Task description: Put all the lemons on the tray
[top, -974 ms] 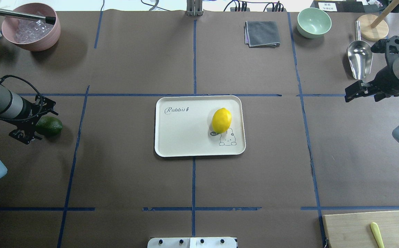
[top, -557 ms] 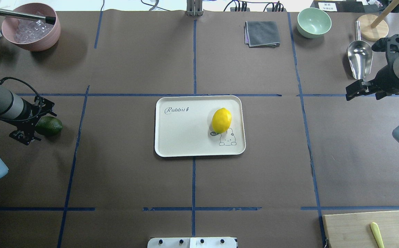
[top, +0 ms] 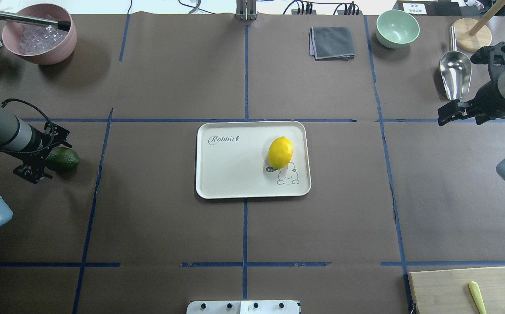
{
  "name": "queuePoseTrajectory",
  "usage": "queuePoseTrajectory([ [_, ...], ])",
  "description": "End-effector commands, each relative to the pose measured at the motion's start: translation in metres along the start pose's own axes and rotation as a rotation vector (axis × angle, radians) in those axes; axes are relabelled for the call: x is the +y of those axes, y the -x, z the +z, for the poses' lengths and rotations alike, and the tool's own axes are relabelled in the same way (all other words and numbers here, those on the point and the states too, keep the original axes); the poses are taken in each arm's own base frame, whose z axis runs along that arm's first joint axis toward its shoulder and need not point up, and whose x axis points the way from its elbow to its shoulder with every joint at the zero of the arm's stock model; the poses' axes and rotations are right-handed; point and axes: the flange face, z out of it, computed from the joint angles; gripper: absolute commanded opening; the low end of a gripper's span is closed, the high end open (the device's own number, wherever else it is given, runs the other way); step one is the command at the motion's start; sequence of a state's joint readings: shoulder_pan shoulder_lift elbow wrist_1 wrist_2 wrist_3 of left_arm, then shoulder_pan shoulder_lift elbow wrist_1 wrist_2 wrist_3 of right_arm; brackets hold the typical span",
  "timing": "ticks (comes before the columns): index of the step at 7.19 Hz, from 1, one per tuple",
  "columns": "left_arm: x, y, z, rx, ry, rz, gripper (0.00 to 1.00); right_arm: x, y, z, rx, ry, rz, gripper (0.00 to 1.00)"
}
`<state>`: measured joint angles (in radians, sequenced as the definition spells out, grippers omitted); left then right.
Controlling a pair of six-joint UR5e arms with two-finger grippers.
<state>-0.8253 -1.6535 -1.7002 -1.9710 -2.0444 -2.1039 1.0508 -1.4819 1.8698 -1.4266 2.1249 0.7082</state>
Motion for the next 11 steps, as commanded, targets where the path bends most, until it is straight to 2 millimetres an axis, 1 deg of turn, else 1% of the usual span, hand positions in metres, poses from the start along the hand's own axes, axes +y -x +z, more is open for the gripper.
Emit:
queuePoseTrajectory([
  [1,-0.004,0.0,0.005,-0.002,-0.01,0.0,1.0,0.0,0.001,0.0,-0.001,-0.001,0.0,1.0],
  [2,-0.005,0.001,0.006,-0.005,-0.011,0.0,1.0,0.0,0.001,0.0,-0.001,-0.001,0.0,1.0],
  [3,-0.003,0.0,0.006,-0.003,-0.009,0.003,1.0,0.0,0.0,0.0,0.001,-0.001,0.0,1.0],
  [4,0.001,-0.005,0.003,0.006,-0.005,0.007,1.0,0.0,0.0,0.0,0.0,0.0,0.0,1.0],
  [6,0.002,-0.006,0.003,0.006,-0.004,0.01,0.99,0.0,-0.001,0.0,0.001,0.001,0.001,1.0],
  [7,0.002,-0.006,0.003,0.006,-0.004,0.01,0.95,0.0,-0.001,0.0,0.001,0.001,0.001,1.0],
  [8,0.001,-0.006,0.003,0.007,-0.004,0.009,0.83,0.0,-0.001,0.0,0.002,0.002,0.002,1.0],
  [9,0.001,-0.006,0.003,0.007,-0.004,0.009,0.57,0.0,-0.001,0.0,0.001,0.001,0.001,1.0],
  [10,0.002,-0.006,0.002,0.007,-0.002,0.011,0.19,0.0,-0.001,0.0,0.001,0.001,0.001,1.0],
  [11,0.007,-0.008,-0.006,0.014,0.012,0.021,0.04,0.0,0.0,0.0,0.001,0.001,0.001,1.0],
])
